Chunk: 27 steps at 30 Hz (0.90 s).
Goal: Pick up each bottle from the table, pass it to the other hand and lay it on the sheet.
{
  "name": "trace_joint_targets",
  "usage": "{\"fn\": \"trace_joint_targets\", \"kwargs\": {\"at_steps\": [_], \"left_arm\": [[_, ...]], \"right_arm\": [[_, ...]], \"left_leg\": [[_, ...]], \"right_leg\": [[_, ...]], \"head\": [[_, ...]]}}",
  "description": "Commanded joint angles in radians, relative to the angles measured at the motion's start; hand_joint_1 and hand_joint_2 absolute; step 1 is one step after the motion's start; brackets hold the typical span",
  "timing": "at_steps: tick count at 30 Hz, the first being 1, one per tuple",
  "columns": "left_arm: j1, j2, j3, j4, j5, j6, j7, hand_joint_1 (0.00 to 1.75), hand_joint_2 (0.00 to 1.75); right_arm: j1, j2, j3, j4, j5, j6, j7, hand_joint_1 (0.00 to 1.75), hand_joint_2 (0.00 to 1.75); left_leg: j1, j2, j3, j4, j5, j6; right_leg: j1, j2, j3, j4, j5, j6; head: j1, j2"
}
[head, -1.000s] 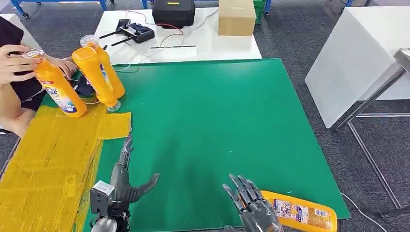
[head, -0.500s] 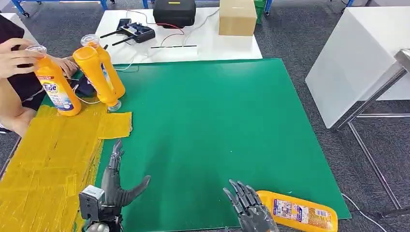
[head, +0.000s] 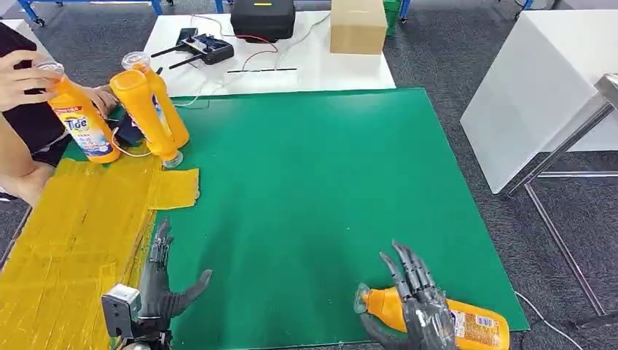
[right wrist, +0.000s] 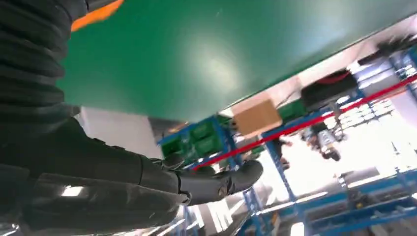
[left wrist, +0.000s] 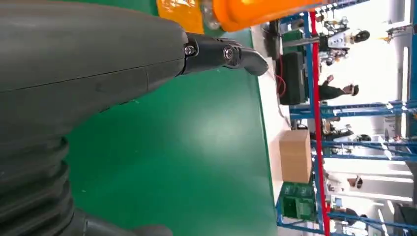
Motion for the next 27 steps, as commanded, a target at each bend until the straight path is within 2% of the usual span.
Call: {"fn": "trace_joint_targets", "kwargs": {"at_steps": [1, 2, 5, 9, 12, 13, 18, 20, 22, 24, 25, 27], "left_arm": [[-0.02, -0.02, 0.068, 0.085, -0.011, -0.006, 0.008, 0.0, 1.75], [-0.029, -0.021, 0.072, 0.104, -0.012, -0.008, 0.008, 0.0, 1.75], [-0.059, -0.024, 0.08, 0.151, -0.004, -0.019, 0.006, 0.0, 1.75], [-0.078, -0.027, 0.11, 0.162, 0.023, -0.025, -0.001, 0.0, 1.75], [-0.103, -0.021, 0.124, 0.179, 0.026, -0.032, 0.004, 0.0, 1.75], [-0.11, -0.021, 0.126, 0.186, 0.03, -0.036, 0.004, 0.0, 1.75], [-0.126, -0.014, 0.124, 0.212, 0.041, -0.037, 0.004, 0.0, 1.75], [-0.126, -0.014, 0.124, 0.212, 0.041, -0.037, 0.004, 0.0, 1.75], [-0.123, -0.014, 0.123, 0.208, 0.042, -0.036, 0.005, 0.0, 1.75], [-0.122, -0.013, 0.122, 0.208, 0.042, -0.036, 0.005, 0.0, 1.75], [-0.122, -0.013, 0.122, 0.208, 0.042, -0.036, 0.005, 0.0, 1.75], [-0.122, -0.008, 0.119, 0.211, 0.05, -0.035, 0.004, 0.0, 1.75]], "right_arm": [[0.04, 0.218, -0.307, 0.032, -0.058, 0.037, -0.14, 0.0, 1.75], [0.034, 0.245, -0.346, 0.035, -0.079, 0.064, -0.18, 0.0, 1.75], [0.02, 0.304, -0.418, 0.035, -0.076, 0.153, -0.266, 0.0, 1.75], [0.028, 0.275, -0.367, 0.055, -0.027, 0.242, -0.267, 0.0, 1.75], [0.053, 0.175, -0.238, 0.05, -0.039, 0.312, -0.216, 0.0, 1.75], [0.067, 0.133, -0.18, 0.043, -0.047, 0.32, -0.196, 0.0, 1.75], [0.087, -0.133, 0.121, -0.053, -0.032, 0.197, 0.049, 0.0, 1.75], [0.087, -0.133, 0.121, -0.053, -0.032, 0.197, 0.049, 0.0, 1.75], [0.067, -0.156, 0.146, -0.053, -0.042, 0.179, 0.074, 0.0, 1.75], [0.056, -0.163, 0.158, -0.049, -0.047, 0.171, 0.084, 0.0, 1.75], [0.056, -0.163, 0.158, -0.049, -0.047, 0.171, 0.084, 0.0, 1.75], [0.051, -0.199, 0.197, -0.065, -0.063, 0.156, 0.098, 0.0, 1.75]], "left_leg": [[0.002, -0.001, 0.006, -0.001, -0.002, -0.003], [0.001, 0.001, 0.003, -0.001, 0.0, -0.001], [0.001, 0.0, 0.005, -0.002, -0.001, -0.002], [0.001, -0.002, 0.005, -0.002, 0.0, -0.002], [0.001, -0.001, 0.003, -0.001, 0.0, -0.001], [0.003, -0.001, 0.007, -0.002, -0.002, -0.003], [0.001, 0.001, 0.004, 0.0, -0.002, -0.001], [0.002, 0.002, 0.006, 0.0, -0.004, -0.002], [0.0, 0.0, 0.001, 0.0, -0.001, -0.001], [0.001, 0.0, 0.005, -0.001, -0.002, -0.002], [-0.001, 0.001, 0.002, -0.001, -0.001, -0.001], [0.001, 0.001, 0.005, -0.001, -0.002, -0.002]], "right_leg": [[0.002, -0.002, 0.007, -0.002, -0.002, -0.001], [0.0, 0.0, 0.003, -0.001, 0.0, -0.001], [0.001, -0.001, 0.005, -0.002, 0.0, -0.001], [0.002, -0.003, 0.006, -0.002, -0.001, -0.001], [0.001, -0.001, 0.004, -0.002, 0.0, -0.001], [0.003, -0.002, 0.009, -0.003, -0.002, -0.002], [0.001, 0.0, 0.004, -0.001, -0.001, 0.0], [0.002, 0.001, 0.007, -0.001, -0.002, 0.0], [0.0, 0.0, 0.002, -0.001, 0.0, 0.0], [0.001, -0.001, 0.006, -0.002, -0.002, -0.001], [-0.001, 0.0, 0.002, -0.001, 0.0, 0.0], [0.001, 0.0, 0.006, -0.002, -0.001, -0.001]], "head": [[-0.001, 0.0], [0.0, 0.0], [-0.001, 0.0], [0.0, 0.0], [-0.001, 0.0], [0.0, 0.0], [0.0, 0.0], [0.0, 0.0], [0.0, 0.0], [0.0, 0.0], [0.0, 0.0], [-0.001, 0.0]]}}
